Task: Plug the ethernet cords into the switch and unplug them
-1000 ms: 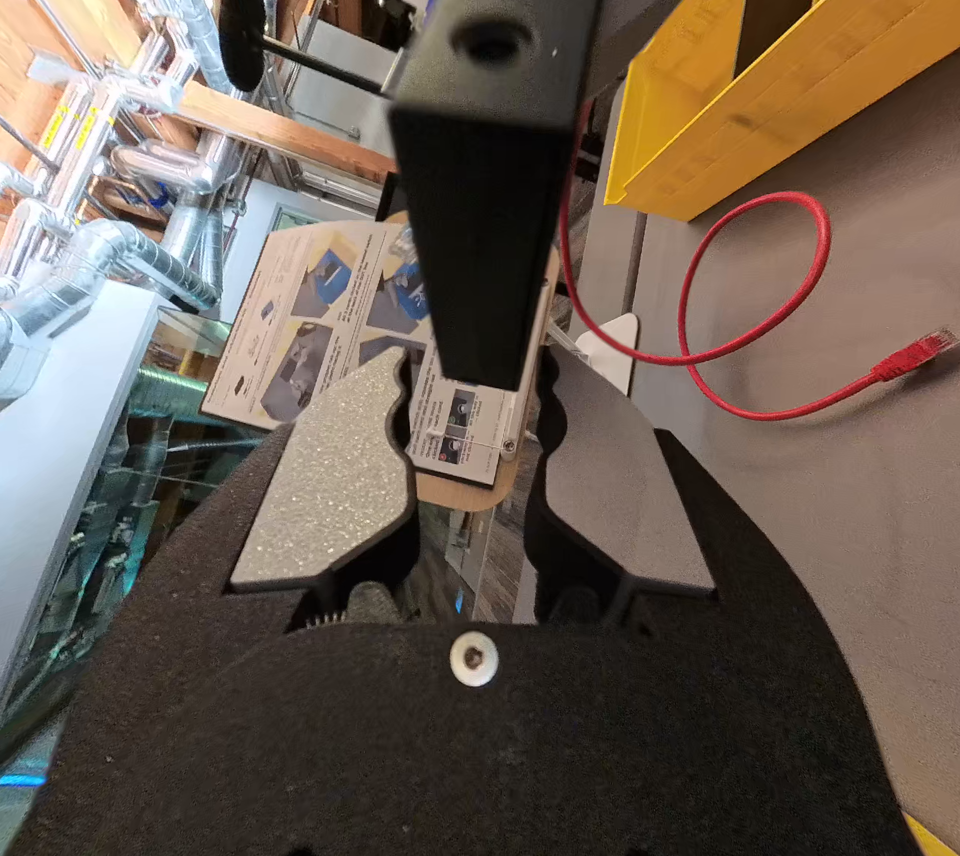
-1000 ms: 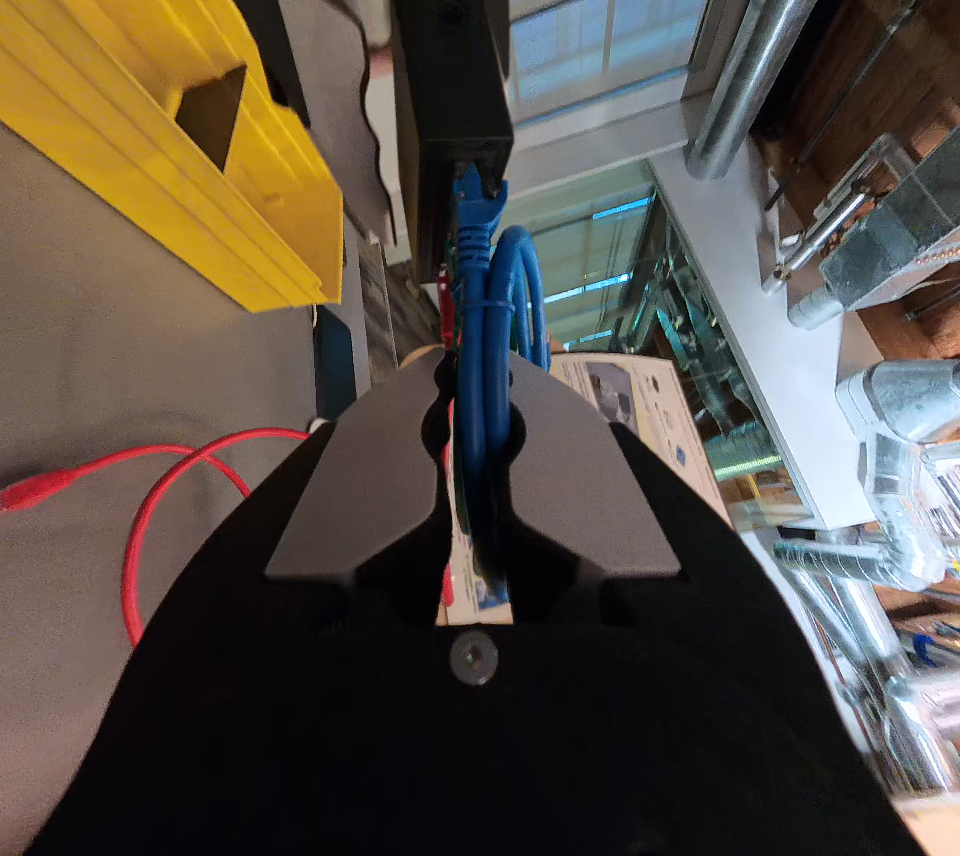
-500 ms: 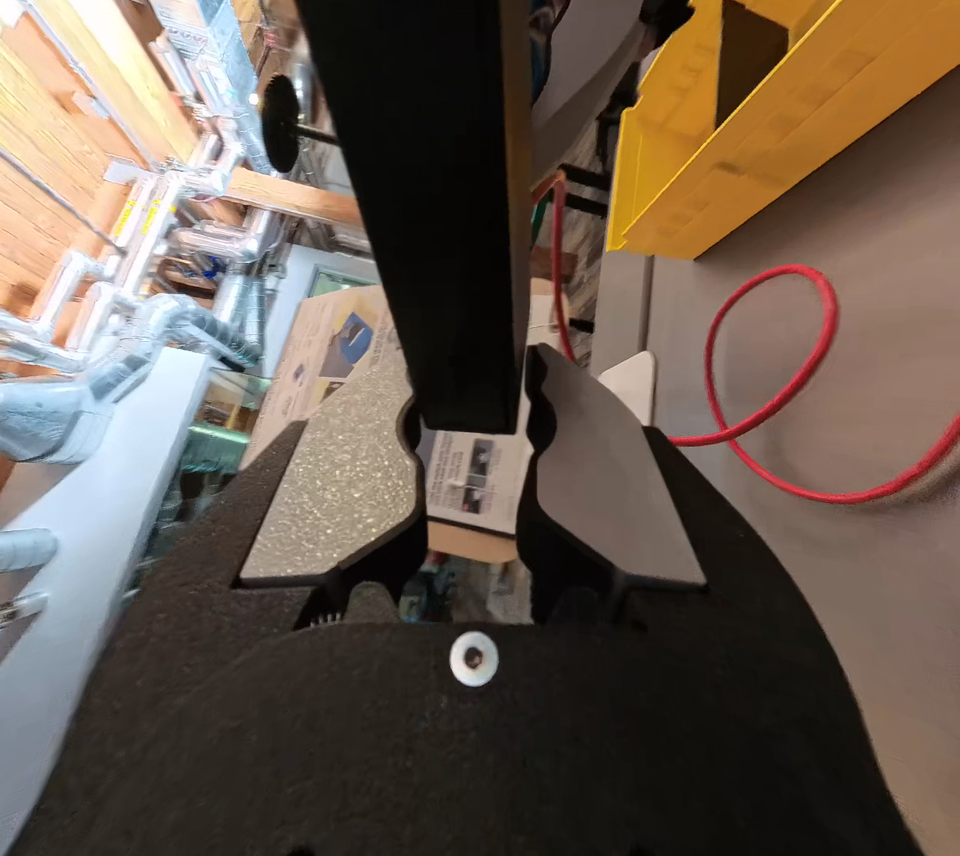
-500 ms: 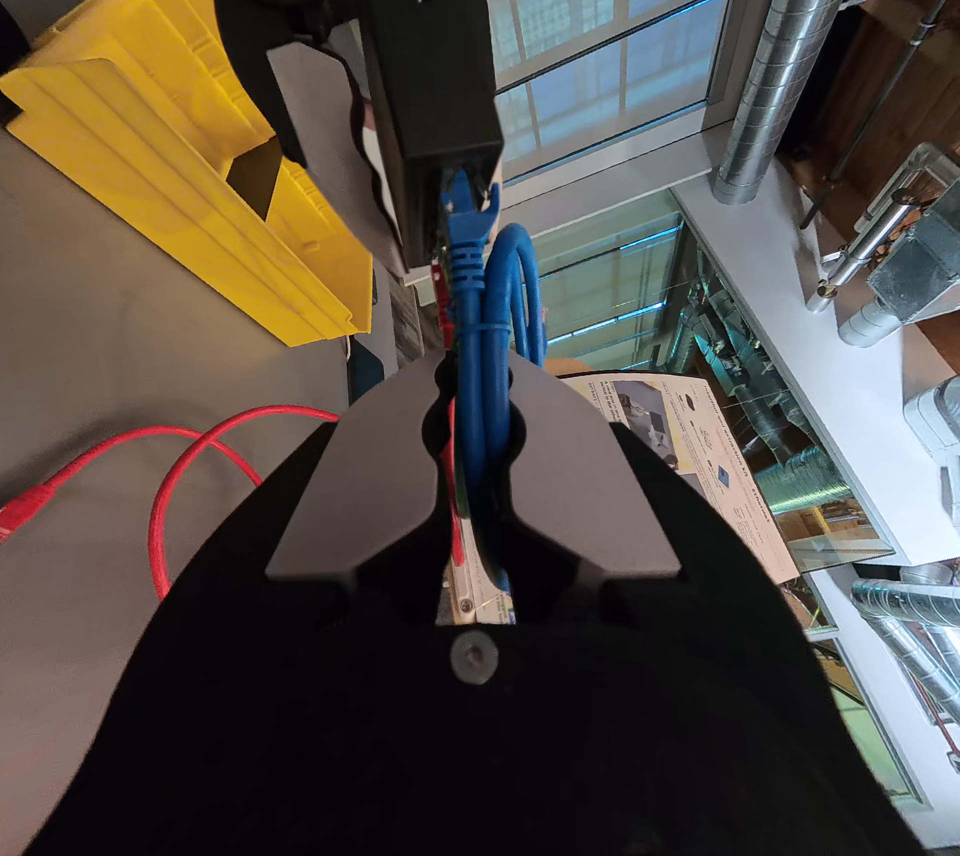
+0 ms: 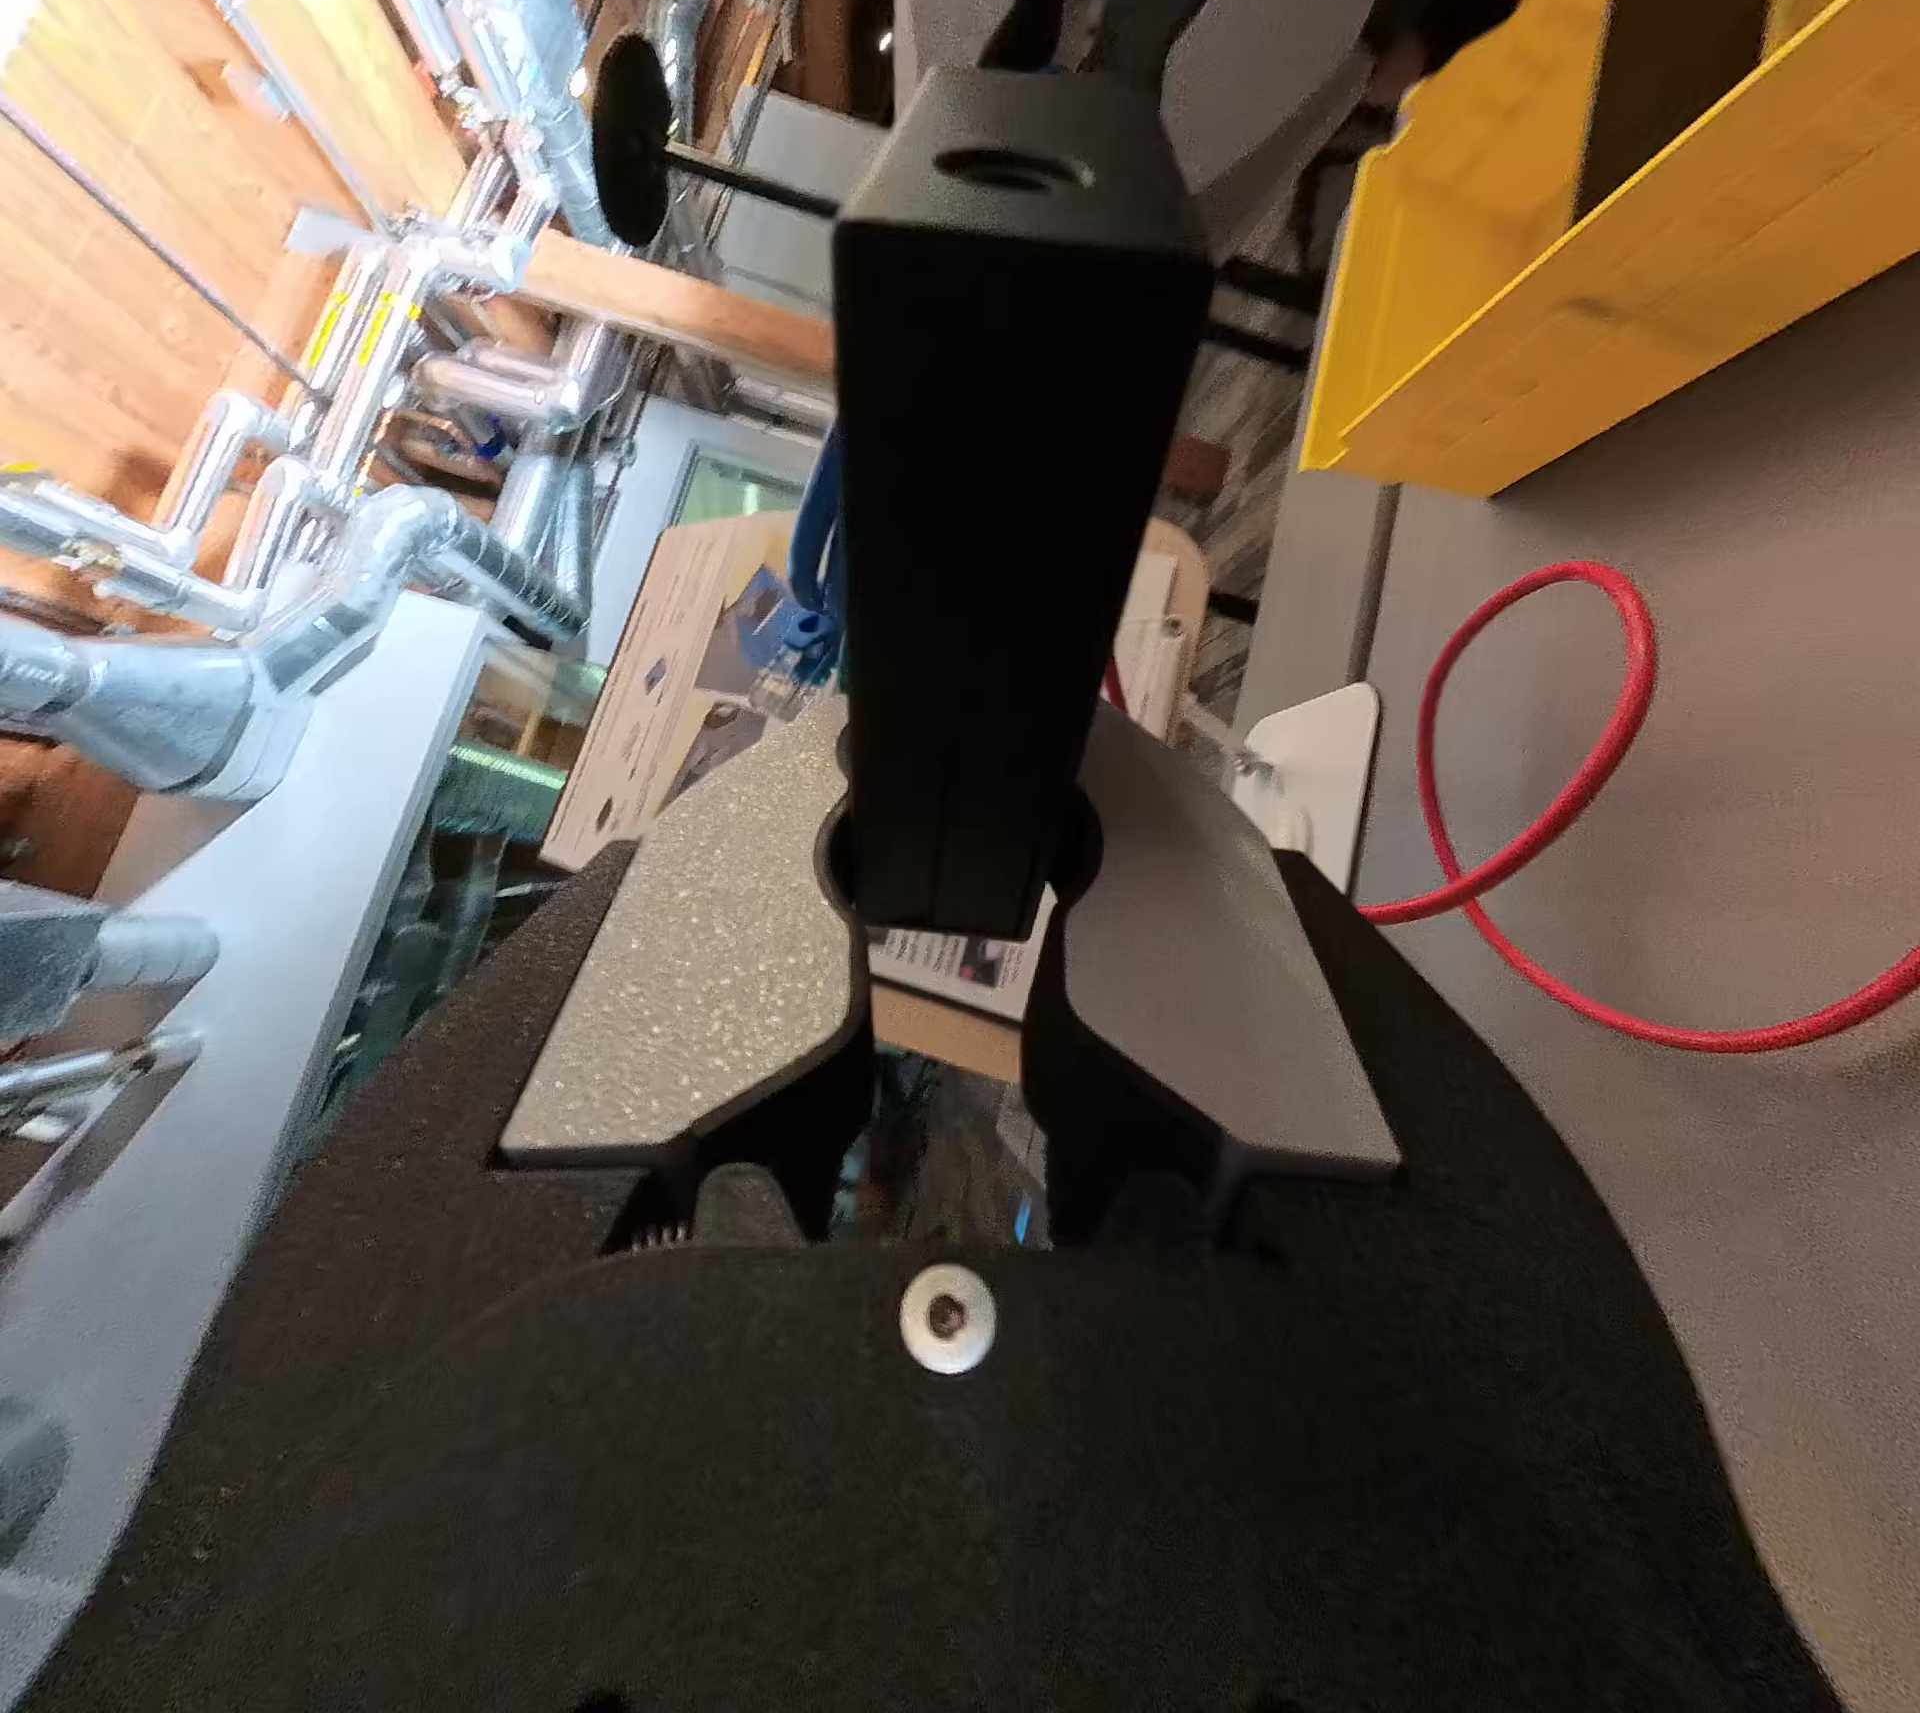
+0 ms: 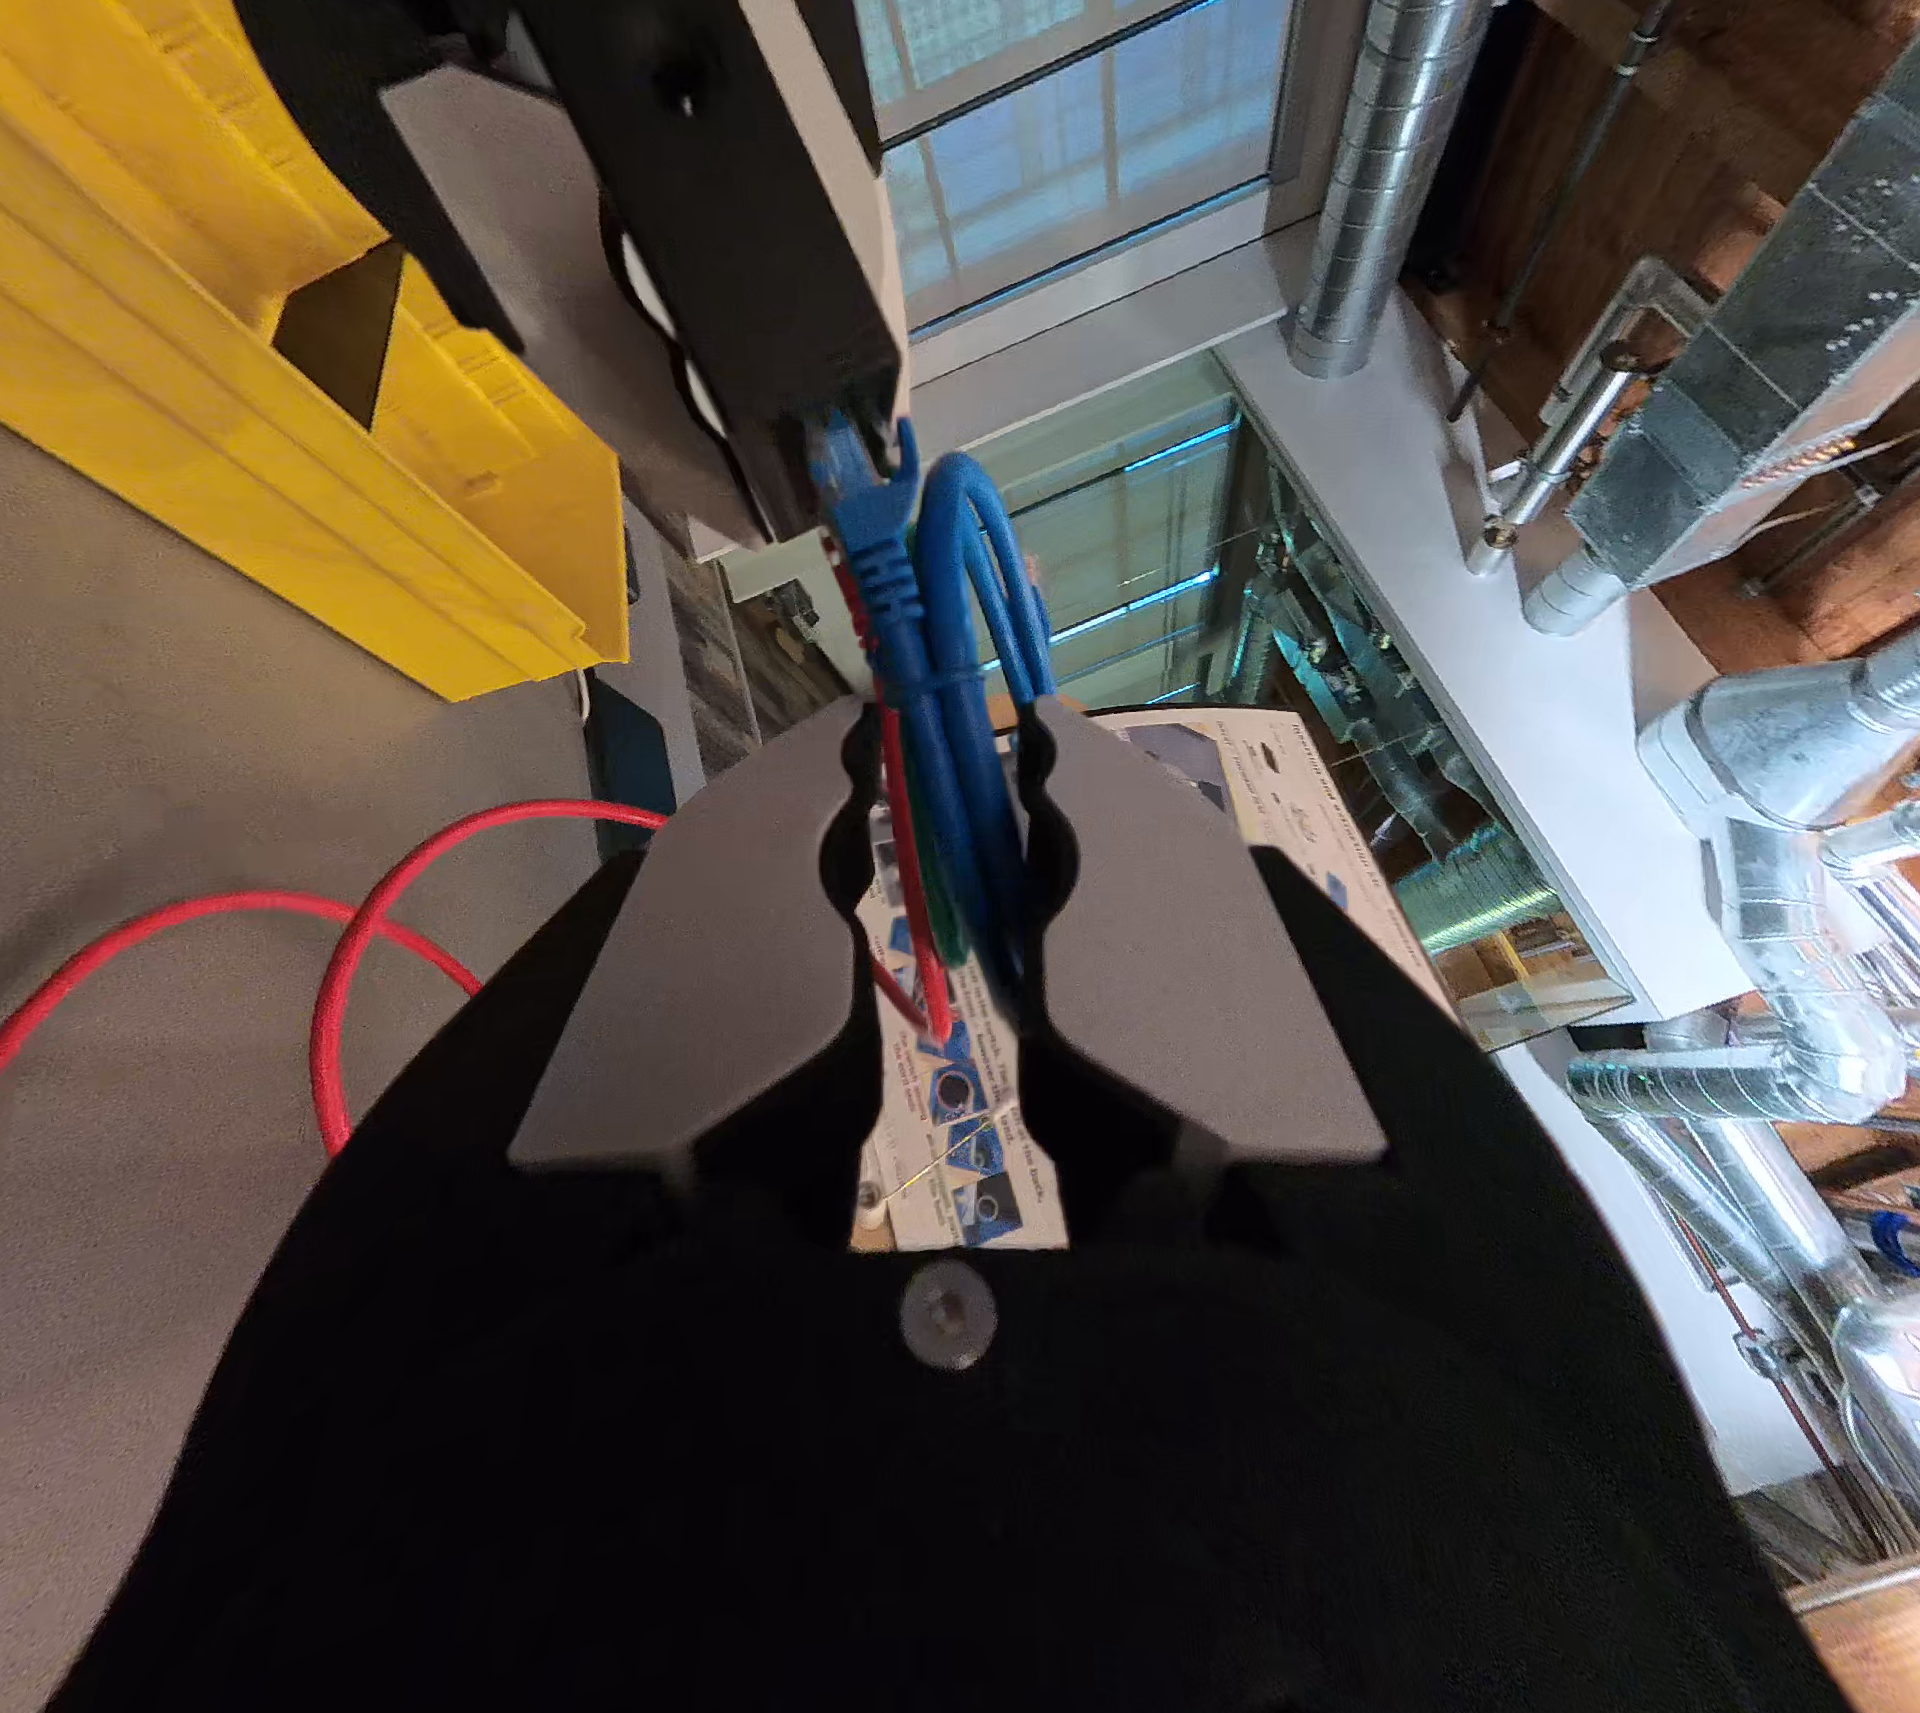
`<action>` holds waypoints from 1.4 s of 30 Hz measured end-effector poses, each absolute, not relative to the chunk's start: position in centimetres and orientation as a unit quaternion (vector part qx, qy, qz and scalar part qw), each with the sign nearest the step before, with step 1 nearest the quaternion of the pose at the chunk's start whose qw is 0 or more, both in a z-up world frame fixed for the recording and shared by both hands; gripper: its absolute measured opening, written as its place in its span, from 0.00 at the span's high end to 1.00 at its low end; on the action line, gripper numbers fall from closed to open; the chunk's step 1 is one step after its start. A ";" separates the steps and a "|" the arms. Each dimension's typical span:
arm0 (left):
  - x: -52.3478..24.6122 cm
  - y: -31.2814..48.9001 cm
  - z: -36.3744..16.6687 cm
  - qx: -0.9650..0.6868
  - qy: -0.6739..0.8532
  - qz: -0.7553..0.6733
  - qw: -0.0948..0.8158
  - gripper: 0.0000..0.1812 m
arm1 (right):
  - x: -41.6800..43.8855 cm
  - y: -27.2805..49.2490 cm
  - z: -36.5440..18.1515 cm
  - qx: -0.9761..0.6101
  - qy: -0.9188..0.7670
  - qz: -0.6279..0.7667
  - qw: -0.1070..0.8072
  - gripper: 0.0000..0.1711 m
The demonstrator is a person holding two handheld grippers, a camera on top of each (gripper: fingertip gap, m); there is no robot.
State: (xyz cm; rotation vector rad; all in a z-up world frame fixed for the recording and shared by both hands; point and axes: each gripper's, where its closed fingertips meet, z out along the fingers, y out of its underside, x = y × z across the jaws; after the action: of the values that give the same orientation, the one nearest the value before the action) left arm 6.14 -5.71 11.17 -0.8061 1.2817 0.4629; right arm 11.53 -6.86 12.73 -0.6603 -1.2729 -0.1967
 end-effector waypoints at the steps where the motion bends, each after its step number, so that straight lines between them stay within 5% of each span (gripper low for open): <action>1: 5.8 -5.3 11.4 -0.370 0.566 0.218 0.704 0.83 | 11.6 -7.0 13.0 -0.299 -0.577 -0.090 0.755 0.85; 12: 4.6 -2.6 11.1 -0.401 0.530 0.309 0.680 0.83 | 7.0 -10.0 12.4 -0.248 -0.619 -0.171 0.725 0.68; 19: 5.6 -2.7 9.8 -0.398 0.560 0.309 0.658 0.83 | 6.3 -8.0 10.8 -0.247 -0.625 -0.265 0.692 0.82; 42: -2.9 -2.3 14.8 -0.478 0.469 0.309 0.675 0.83 | 17.2 -2.7 19.0 -0.409 -0.550 -0.331 0.648 0.84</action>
State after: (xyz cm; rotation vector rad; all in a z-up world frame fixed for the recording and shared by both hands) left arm -2.92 -2.27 14.83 -1.0764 1.0550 0.6961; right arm 17.24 -2.74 19.01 -0.9311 -1.2513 -0.7529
